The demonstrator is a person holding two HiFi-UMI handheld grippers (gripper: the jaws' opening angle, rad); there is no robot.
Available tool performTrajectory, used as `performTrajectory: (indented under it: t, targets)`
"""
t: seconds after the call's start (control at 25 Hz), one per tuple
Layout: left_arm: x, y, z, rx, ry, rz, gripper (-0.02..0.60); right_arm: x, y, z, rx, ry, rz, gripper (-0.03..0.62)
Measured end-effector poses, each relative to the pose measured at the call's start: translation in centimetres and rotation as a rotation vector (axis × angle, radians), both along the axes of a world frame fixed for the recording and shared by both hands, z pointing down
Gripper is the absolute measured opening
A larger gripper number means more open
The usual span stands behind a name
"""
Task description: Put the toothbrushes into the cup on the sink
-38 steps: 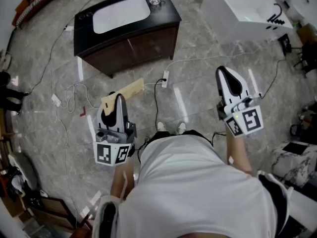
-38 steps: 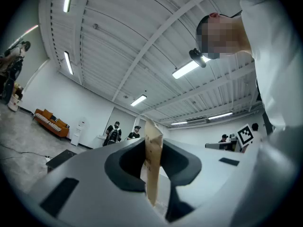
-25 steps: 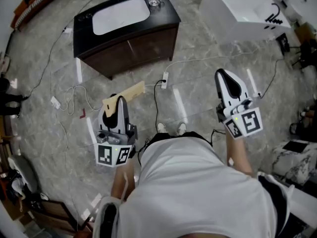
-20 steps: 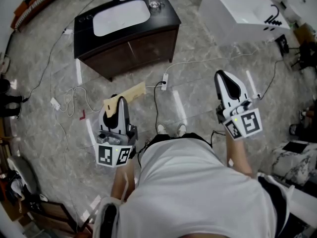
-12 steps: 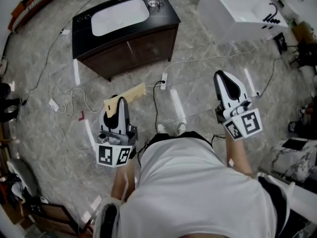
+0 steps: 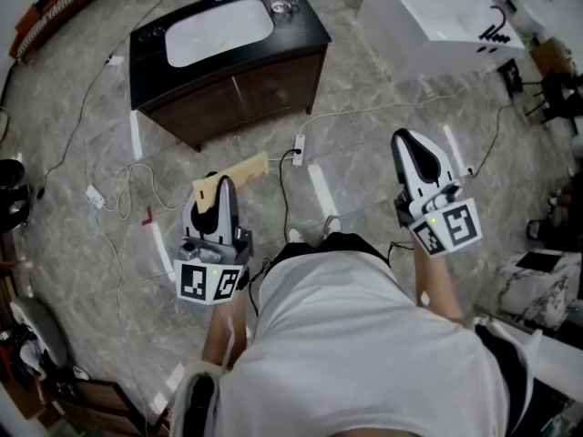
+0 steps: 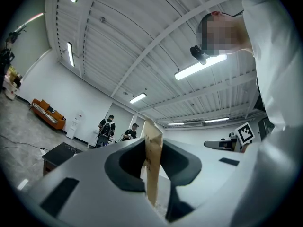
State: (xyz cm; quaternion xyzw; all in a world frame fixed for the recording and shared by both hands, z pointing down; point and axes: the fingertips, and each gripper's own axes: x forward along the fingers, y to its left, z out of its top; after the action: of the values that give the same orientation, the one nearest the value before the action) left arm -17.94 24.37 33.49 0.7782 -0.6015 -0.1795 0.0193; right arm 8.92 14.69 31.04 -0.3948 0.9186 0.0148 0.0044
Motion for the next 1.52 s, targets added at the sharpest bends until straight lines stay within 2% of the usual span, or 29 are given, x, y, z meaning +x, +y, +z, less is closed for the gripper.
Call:
performTrajectory:
  t: [0.64, 1.52]
  targets:
    - [1.6, -2.3, -0.6, 0.014, -0.013, 0.03, 0.074, 1.7, -1.5, 0.0, 0.005, -0.021, 0.018, 0.049]
    - [5.2, -14.3, -0.3, -0.037, -0.044, -0.083, 0.074, 5.8, -16.0, 1.8, -0.051, -0.063, -0.053, 0.049]
